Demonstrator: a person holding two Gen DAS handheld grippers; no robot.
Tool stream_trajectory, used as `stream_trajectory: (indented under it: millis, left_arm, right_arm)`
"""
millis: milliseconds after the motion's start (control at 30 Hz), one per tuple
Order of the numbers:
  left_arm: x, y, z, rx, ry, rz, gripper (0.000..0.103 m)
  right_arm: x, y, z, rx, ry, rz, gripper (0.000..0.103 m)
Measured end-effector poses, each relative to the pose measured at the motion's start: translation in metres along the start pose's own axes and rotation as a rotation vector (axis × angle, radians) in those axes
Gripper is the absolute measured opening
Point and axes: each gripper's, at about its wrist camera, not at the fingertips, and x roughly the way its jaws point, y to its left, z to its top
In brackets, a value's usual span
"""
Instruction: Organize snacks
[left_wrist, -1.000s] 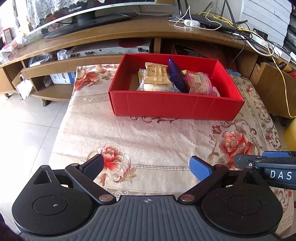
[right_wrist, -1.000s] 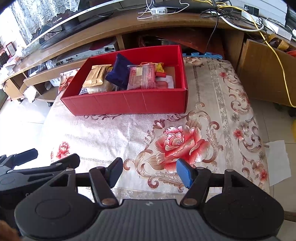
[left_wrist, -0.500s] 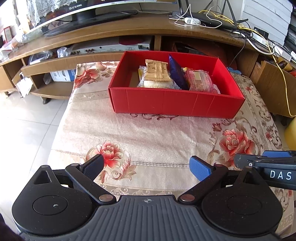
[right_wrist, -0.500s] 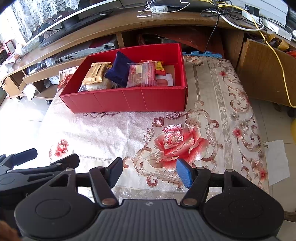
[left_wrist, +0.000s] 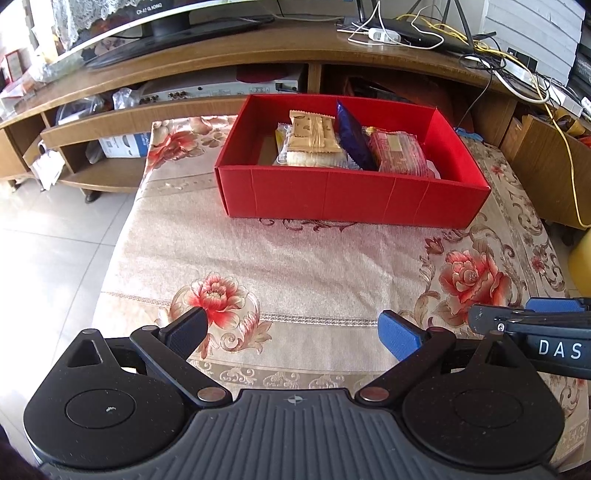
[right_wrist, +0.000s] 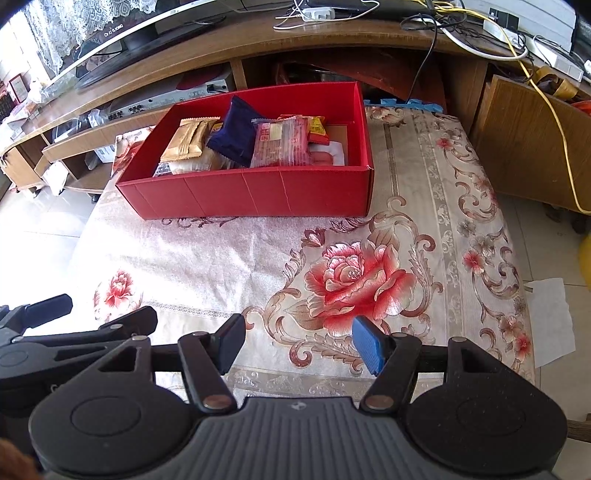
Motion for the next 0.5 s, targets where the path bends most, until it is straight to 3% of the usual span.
stream_trajectory:
  millis: [500]
  left_arm:
    - [-0.0005, 0.0001, -0.0008, 0.005, 0.002, -0.009, 0.098]
  right_arm:
    - [0.0001, 0.0002, -0.0010, -0.004, 0.002, -0.002, 0.060]
